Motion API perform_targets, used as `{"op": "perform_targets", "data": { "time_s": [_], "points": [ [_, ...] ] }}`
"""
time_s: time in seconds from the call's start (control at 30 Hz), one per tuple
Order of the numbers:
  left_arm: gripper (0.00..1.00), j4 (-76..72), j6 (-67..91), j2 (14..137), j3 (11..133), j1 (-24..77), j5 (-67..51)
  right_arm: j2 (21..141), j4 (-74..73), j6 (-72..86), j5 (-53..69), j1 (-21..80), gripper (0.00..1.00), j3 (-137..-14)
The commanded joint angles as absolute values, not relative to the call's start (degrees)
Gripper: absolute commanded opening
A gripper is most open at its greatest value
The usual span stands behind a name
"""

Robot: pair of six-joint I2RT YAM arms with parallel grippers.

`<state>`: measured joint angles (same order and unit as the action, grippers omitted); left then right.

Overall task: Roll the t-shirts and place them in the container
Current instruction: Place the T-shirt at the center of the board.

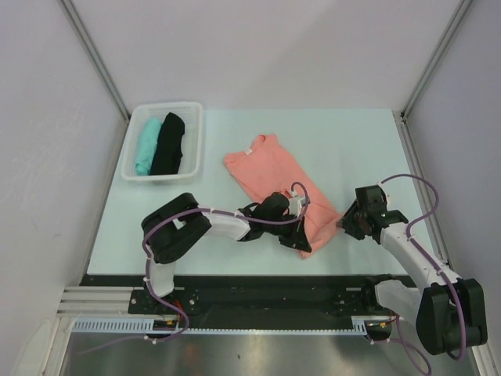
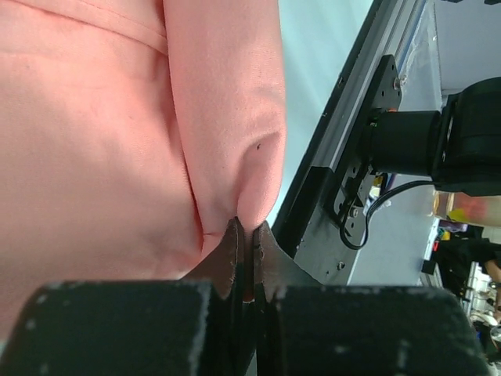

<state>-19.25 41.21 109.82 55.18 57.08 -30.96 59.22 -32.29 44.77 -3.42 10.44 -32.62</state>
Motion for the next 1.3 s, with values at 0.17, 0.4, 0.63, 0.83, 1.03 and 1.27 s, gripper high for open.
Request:
{"op": "perform_targets", "data": {
  "time_s": [0.17, 0.4, 0.63, 0.83, 1.03, 1.27],
  "points": [
    [0.01, -20.66, 42.63, 109.6, 53.79, 54.93, -34.28, 59.5, -25.58, 48.07, -7.03, 13.09, 0.41, -32.61],
    [0.02, -18.73, 42.54, 110.13, 54.14, 53.62, -34.02, 62.05, -23.29, 48.6, -7.56, 14.06, 0.41, -32.61],
    [0.1, -15.21, 40.7, 109.34, 54.84, 53.09, -32.52, 65.65, -19.34, 48.96, -7.21, 14.15, 0.4, -33.31],
    [0.22, -9.41, 37.27, 108.2, 56.51, 52.82, -29.1, 68.11, -18.98, 48.87, -6.94, 14.24, 0.4, -35.41],
    [0.4, -3.35, 32.7, 104.16, 58.7, 52.82, -24.79, 71.1, -19.77, 48.43, -7.56, 14.24, 0.39, -37.0],
    [0.45, 3.94, 27.78, 99.15, 61.7, 52.82, -21.1, 73.82, -20.56, 48.25, -8.35, 14.77, 0.39, -38.14]
  ]
}}
